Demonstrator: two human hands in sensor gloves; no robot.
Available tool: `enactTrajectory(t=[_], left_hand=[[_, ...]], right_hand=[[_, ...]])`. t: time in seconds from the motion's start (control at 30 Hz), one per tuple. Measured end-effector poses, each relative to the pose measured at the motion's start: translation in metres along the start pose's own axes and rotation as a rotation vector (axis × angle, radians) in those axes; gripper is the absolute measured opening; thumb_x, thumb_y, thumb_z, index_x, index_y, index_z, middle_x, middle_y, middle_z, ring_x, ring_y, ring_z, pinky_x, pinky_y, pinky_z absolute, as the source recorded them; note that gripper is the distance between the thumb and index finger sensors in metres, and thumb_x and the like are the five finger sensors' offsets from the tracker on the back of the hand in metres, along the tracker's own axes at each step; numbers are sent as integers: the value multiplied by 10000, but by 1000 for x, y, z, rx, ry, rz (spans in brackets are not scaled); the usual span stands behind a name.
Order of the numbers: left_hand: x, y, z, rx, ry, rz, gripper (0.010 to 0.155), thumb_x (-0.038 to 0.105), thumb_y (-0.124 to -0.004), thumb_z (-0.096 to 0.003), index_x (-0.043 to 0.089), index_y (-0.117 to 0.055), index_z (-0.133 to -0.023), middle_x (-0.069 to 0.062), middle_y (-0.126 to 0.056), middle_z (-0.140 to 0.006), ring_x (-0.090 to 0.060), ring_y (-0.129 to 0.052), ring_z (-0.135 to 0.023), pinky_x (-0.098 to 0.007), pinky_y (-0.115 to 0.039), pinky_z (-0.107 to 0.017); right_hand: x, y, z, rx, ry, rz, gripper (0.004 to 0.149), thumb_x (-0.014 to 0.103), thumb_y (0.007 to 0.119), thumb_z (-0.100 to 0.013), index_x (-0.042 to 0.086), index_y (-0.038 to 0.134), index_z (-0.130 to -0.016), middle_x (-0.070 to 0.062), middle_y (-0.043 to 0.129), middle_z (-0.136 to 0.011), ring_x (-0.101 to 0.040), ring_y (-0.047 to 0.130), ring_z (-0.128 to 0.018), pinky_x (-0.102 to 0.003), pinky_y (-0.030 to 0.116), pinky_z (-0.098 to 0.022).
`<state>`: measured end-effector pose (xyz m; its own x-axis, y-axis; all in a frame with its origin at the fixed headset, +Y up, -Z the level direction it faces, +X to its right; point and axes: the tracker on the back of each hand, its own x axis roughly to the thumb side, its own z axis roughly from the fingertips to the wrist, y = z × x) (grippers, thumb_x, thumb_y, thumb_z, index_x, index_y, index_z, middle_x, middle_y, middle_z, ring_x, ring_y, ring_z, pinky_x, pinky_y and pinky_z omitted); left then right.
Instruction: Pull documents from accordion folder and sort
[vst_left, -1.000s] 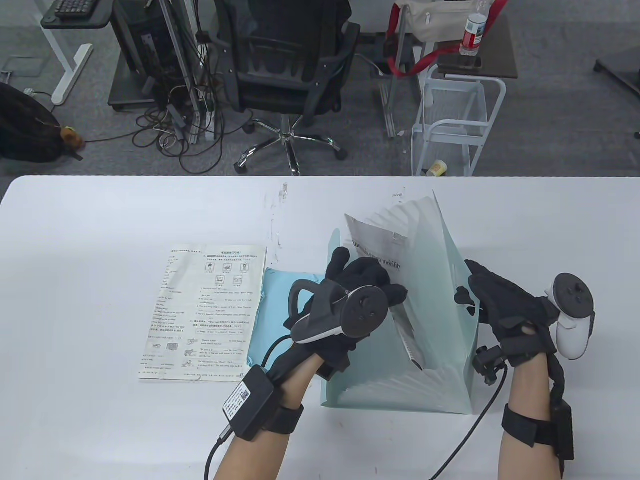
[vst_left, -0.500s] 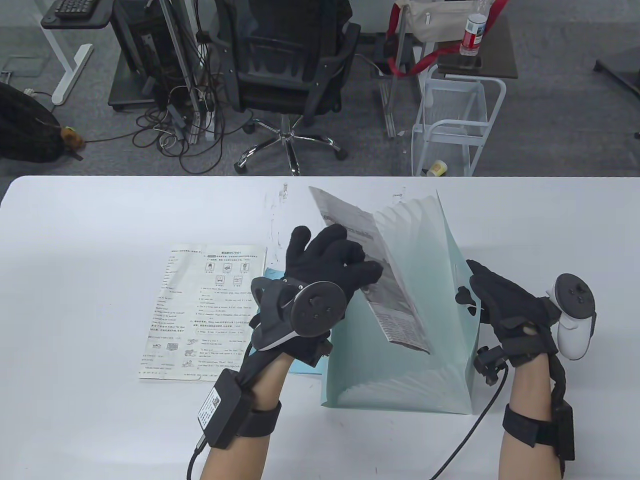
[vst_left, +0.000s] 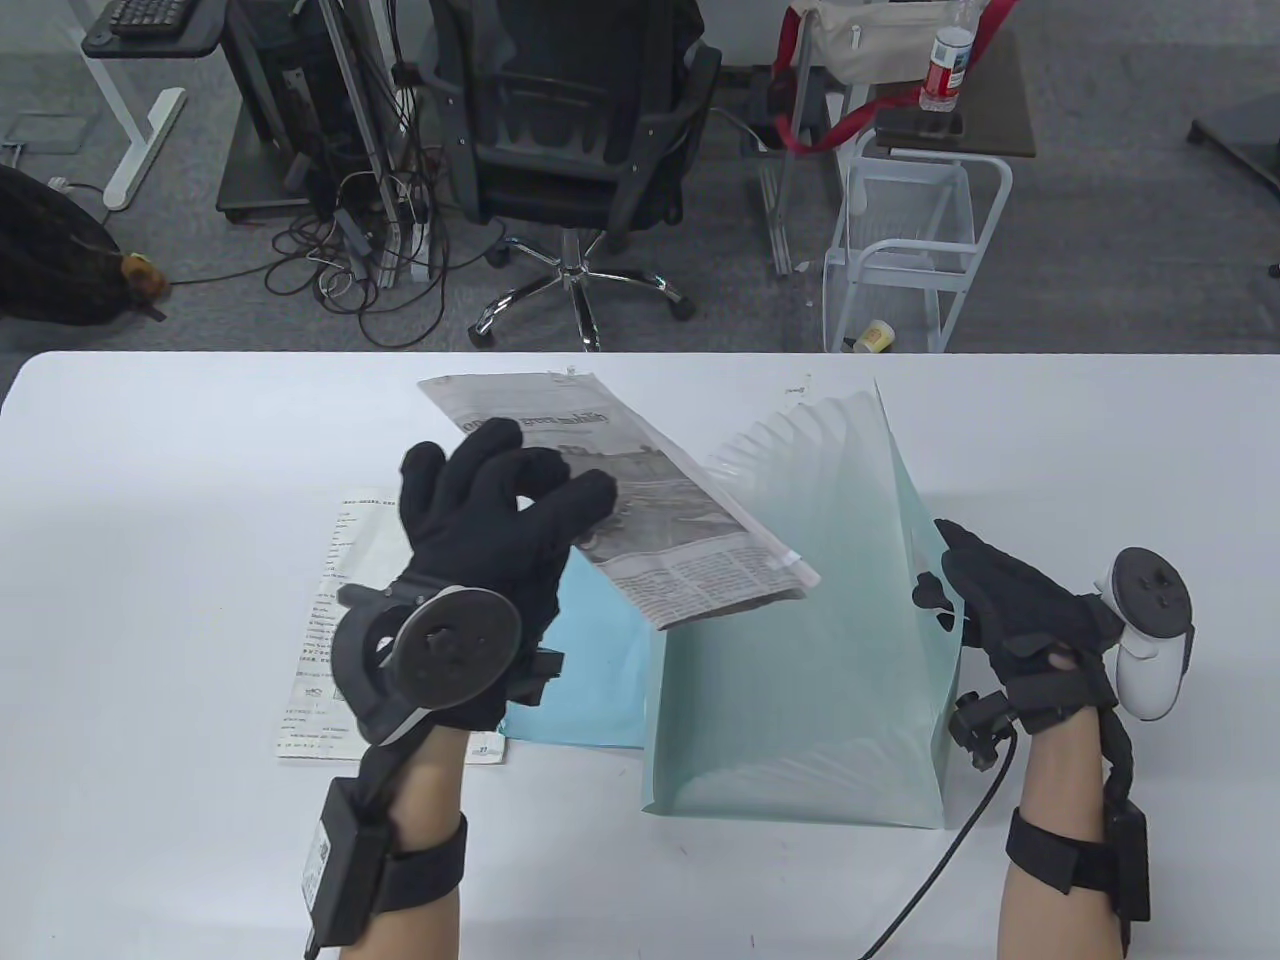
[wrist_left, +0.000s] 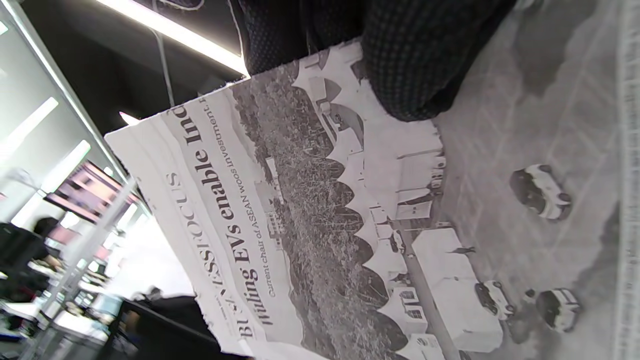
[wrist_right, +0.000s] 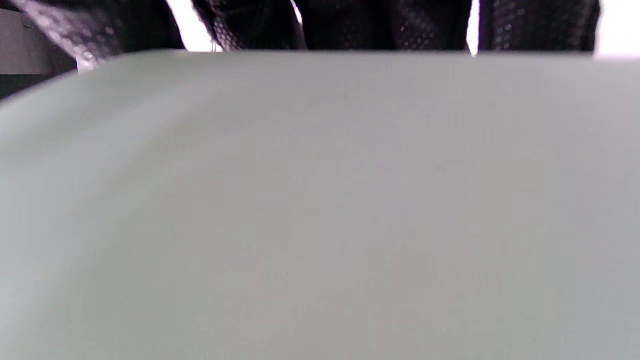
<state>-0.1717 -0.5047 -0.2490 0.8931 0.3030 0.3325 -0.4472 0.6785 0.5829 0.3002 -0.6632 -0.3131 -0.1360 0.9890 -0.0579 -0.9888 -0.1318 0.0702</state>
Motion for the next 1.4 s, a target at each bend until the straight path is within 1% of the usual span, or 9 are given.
enactTrajectory(t=[0.1, 0.23, 0.37, 0.5, 0.6, 0.83, 1.03, 1.2, 1.4], left_hand=[[-26, 13, 4, -2, 90, -66, 377, 358, -848, -455, 523, -901, -791, 104, -875, -905, -228, -746, -1032, -618, -408, -797], [-66, 16, 11, -64, 268, -134, 380, 339, -858, -455, 482, -909, -804, 64, -914, -874, -246, -837, -964, -634, -465, -779], [-100, 3, 19, -166, 395, -185, 383, 325, -863, -455, 456, -915, -811, 40, -914, -867, -266, -856, -931, -648, -473, -763], [-122, -27, 24, -305, 420, -236, 387, 314, -861, -460, 432, -912, -826, 21, -910, -859, -274, -861, -905, -660, -466, -762], [-125, -49, 25, -348, 408, -291, 386, 308, -857, -462, 429, -909, -826, 15, -901, -860, -274, -864, -886, -664, -468, -767], [-112, -89, 21, -299, 350, -294, 388, 299, -854, -467, 419, -900, -832, 8, -886, -864, -273, -849, -880, -647, -485, -774], [-100, -120, 30, -319, 262, -414, 395, 305, -850, -464, 417, -890, -840, 9, -886, -853, -269, -855, -861, -635, -503, -769], [-87, -134, 43, -405, 179, -461, 394, 307, -855, -456, 420, -903, -830, 13, -893, -849, -270, -859, -865, -636, -504, -765], [-80, -144, 59, -634, 187, -458, 411, 313, -857, -454, 421, -891, -849, 24, -896, -849, -264, -867, -875, -632, -503, -775]], right_hand=[[0, 0, 0, -2, 0, 1, 626, 572, 769, -469, 185, 710, -958, -164, 846, -735, -503, 780, -786, -631, 740, -451], [0, 1, 0, 6, 3, 4, 627, 571, 770, -468, 185, 709, -959, -164, 846, -736, -503, 777, -788, -631, 738, -452], [1, 2, -1, 12, 6, 13, 629, 573, 767, -469, 185, 708, -960, -164, 845, -737, -503, 775, -790, -630, 737, -453], [1, 3, -2, 12, 5, 22, 629, 573, 768, -469, 185, 707, -960, -162, 845, -737, -503, 775, -790, -629, 738, -453], [1, 3, -2, 12, 5, 22, 629, 574, 766, -469, 187, 705, -961, -160, 845, -737, -500, 775, -791, -629, 738, -453], [1, 5, -2, 22, 7, 30, 632, 573, 764, -470, 184, 702, -963, -162, 843, -741, -501, 770, -794, -630, 735, -455], [1, 4, -2, 21, 8, 29, 631, 573, 764, -471, 184, 702, -963, -161, 843, -740, -500, 770, -795, -630, 735, -456], [1, 5, -3, 23, 10, 31, 632, 572, 766, -470, 182, 702, -963, -162, 842, -741, -502, 768, -795, -632, 734, -455], [1, 6, -3, 23, 9, 42, 631, 572, 765, -470, 183, 703, -962, -163, 843, -740, -502, 768, -795, -631, 735, -455]])
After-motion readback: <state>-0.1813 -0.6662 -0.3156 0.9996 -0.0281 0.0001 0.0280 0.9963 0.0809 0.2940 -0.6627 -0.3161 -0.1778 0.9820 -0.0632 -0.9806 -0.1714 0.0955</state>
